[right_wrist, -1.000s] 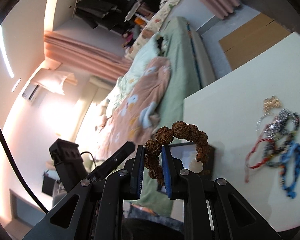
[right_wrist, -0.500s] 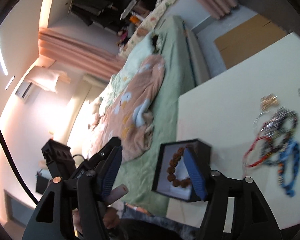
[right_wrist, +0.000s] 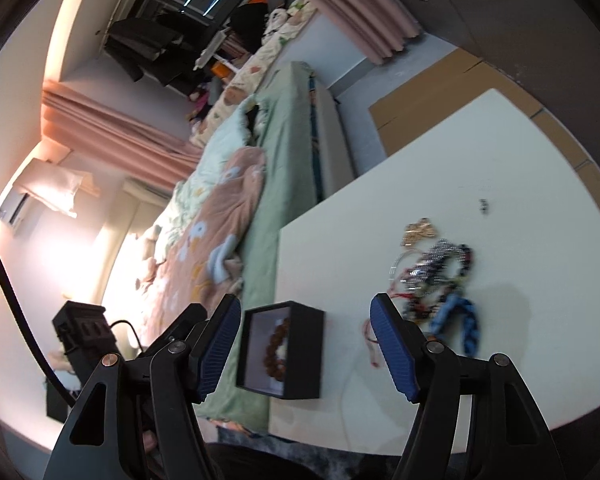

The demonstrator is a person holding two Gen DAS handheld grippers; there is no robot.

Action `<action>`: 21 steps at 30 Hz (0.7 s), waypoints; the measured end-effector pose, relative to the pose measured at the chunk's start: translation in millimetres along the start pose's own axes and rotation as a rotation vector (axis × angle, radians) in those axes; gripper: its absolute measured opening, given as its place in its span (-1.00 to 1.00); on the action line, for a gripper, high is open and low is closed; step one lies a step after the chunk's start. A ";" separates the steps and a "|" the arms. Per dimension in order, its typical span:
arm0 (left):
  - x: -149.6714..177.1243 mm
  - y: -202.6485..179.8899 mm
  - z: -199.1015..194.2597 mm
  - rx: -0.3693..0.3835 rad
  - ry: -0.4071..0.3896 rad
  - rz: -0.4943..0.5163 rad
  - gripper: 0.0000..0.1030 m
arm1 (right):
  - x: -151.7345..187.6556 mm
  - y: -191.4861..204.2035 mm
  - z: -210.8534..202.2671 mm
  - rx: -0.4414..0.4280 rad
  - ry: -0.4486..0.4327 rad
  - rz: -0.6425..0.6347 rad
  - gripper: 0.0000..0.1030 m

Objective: Organize jewelry
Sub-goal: 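Grasp the brown bead bracelet with the right gripper and drop it into the box, then grasp the red string bracelet with the left gripper while the right gripper grasps the blue braided bracelet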

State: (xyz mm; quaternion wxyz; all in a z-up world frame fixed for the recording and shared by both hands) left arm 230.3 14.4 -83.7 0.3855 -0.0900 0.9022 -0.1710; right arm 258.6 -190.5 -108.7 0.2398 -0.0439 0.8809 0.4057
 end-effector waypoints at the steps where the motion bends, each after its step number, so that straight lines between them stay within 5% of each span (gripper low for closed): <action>1: 2.5 -4.6 2.8 0.005 0.008 0.011 0.42 | 1.1 -3.5 -2.0 0.014 0.000 0.002 0.33; 4: 10.0 -20.0 15.0 0.007 0.029 0.047 0.39 | 1.1 -16.5 -5.6 0.066 0.007 0.015 0.33; 9: 26.0 -36.6 39.3 0.023 0.102 0.080 0.07 | 7.6 -51.1 -5.9 0.168 0.056 0.079 0.33; 16: 51.3 -51.3 73.9 0.029 0.213 0.113 -0.33 | 20.7 -87.6 2.1 0.165 0.135 0.205 0.28; 21: 66.1 -53.6 94.2 0.007 0.271 0.137 -0.34 | 21.5 -95.8 2.6 0.166 0.147 0.215 0.25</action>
Point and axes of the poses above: each gripper's, at about its wrist camera, not at the fingertips, and z roughly the way its jaws point, y to its left, x to its underside, the point moved 8 cm from there along z, roughly the way its jaws point, and after that the axes turned 4 degrees about -z, right-handed, at the moved point
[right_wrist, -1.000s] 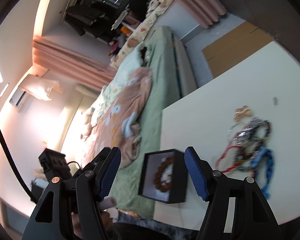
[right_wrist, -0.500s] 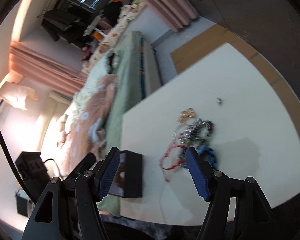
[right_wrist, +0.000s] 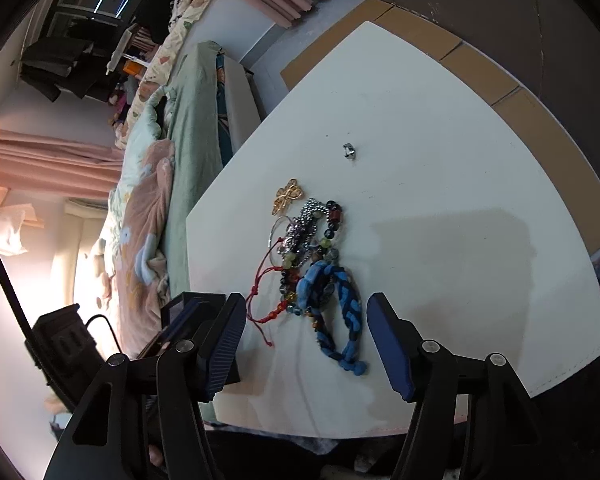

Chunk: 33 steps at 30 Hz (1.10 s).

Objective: Organize jewelry
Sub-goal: 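Grasp the red string bracelet with the left gripper while the right gripper grasps the blue braided bracelet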

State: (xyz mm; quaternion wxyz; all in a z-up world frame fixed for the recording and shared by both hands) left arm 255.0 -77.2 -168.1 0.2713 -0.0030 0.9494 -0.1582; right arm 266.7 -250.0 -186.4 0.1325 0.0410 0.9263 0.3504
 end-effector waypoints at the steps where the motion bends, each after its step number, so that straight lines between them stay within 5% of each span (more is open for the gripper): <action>1: 1.3 0.2 2.6 -0.004 0.006 0.004 -0.34 | -0.3 0.0 0.5 -0.001 0.001 0.000 0.25; 9: 12.8 2.5 34.9 -0.040 0.069 0.012 -0.37 | 4.5 5.3 12.8 -0.023 0.035 -0.005 0.05; 13: 16.0 4.3 44.8 -0.052 0.097 0.012 -0.97 | 6.1 10.5 23.1 -0.015 0.049 -0.012 0.03; 30: -6.5 4.6 -26.4 -0.004 -0.071 -0.001 -0.98 | 8.8 4.7 54.2 0.067 0.062 0.024 -0.32; 33: -7.7 6.9 -35.2 -0.005 -0.088 -0.006 -0.98 | 7.5 1.7 56.4 0.094 0.050 0.030 -0.66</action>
Point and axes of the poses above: each gripper's, at about its wrist camera, not at the fingertips, and z roughly the way its jaws point, y to its left, x to its underside, the point moved 8 cm from there along z, roughly the way its jaws point, and after that the axes turned 4 degrees about -z, right-handed, at the moved point
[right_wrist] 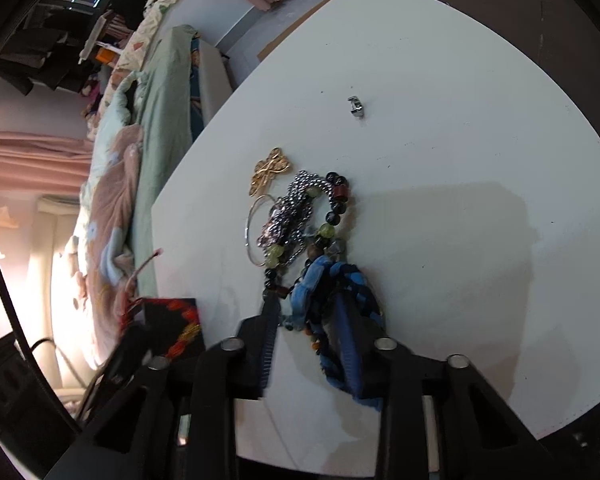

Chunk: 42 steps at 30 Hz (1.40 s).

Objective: Organize jewelry
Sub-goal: 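Grasp the red string bracelet with the left gripper while the right gripper grasps the blue braided bracelet, then lower the red bracelet into the box with the left gripper while the right drops the blue bracelet in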

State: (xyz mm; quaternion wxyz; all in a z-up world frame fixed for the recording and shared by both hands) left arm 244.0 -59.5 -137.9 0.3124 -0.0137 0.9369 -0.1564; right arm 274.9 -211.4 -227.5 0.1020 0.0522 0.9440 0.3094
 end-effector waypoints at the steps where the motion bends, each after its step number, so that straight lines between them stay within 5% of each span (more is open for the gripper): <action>1: -0.6 1.5 -4.0 0.000 -0.007 -0.003 -0.98 | 0.7 -0.3 1.2 0.003 -0.001 0.005 -0.71; 17: -8.6 49.0 -72.3 -0.035 -0.105 -0.093 -0.98 | 6.7 65.5 -54.8 -0.141 -0.184 -0.115 -0.73; 29: 1.1 89.5 -78.7 -0.052 -0.062 -0.179 -0.94 | 26.0 136.6 -58.4 -0.290 -0.214 -0.257 -0.73; 31: 2.0 95.9 -79.7 -0.044 -0.064 -0.199 -0.69 | 30.7 146.7 -55.8 -0.308 -0.208 -0.283 -0.73; 34: 0.6 109.9 -86.4 -0.039 -0.096 -0.249 0.26 | 38.6 159.6 -49.5 -0.322 -0.198 -0.321 -0.73; 42: -7.6 136.3 -107.5 -0.050 -0.172 -0.316 0.32 | 53.1 180.0 -33.4 -0.356 -0.162 -0.388 -0.73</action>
Point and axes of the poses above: each gripper's, at about its wrist camera, not at the fingertips, and z roughly the way its jaws point, y to its left, x to its underside, the point moved 8 cm from there along z, roughly the way its jaws point, and after that the axes turned 4 degrees about -z, right-handed, at the moved point
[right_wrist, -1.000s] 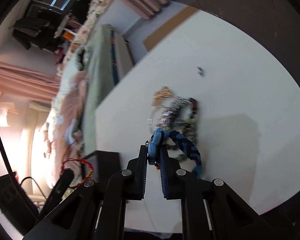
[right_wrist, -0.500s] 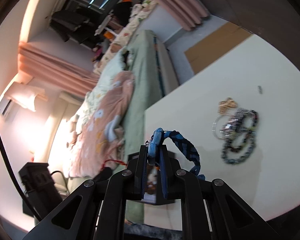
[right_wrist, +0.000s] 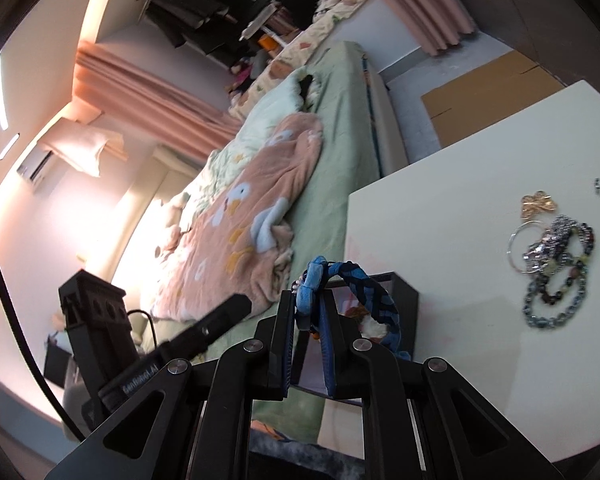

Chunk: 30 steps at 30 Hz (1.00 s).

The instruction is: Organize jewelry

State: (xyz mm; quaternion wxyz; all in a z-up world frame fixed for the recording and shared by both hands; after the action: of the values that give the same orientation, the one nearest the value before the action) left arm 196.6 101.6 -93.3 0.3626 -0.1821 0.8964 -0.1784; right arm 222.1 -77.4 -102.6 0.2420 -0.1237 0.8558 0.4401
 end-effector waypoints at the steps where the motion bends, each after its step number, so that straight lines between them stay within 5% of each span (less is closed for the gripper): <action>1: -1.4 1.0 -0.8 0.000 -0.005 -0.001 0.32 | 0.3 0.4 1.5 -0.007 0.004 -0.003 -0.73; 6: -7.2 8.6 -5.0 -0.016 -0.031 -0.004 0.32 | 9.3 11.6 19.3 -0.027 0.054 -0.016 -0.71; 10: -10.4 13.6 -5.9 -0.029 -0.037 -0.016 0.32 | 18.6 7.2 34.1 -0.005 0.122 0.006 0.03; 30: 6.6 -51.1 16.9 0.008 -0.009 0.105 0.32 | -5.9 -50.7 -34.3 0.084 0.006 0.114 0.21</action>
State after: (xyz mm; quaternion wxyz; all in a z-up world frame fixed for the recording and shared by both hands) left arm 214.2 50.9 -85.5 0.3763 -0.1340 0.9024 -0.1619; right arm 238.2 -134.8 -117.8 0.2193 -0.0659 0.8799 0.4164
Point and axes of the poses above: each gripper's, at about its wrist camera, not at the fingertips, and z roughly the way its jaws point, y to its left, x to its underside, the point moved 8 cm from there along z, roughly the way its jaws point, and after that the axes turned 4 degrees about -z, right-handed, at the moved point
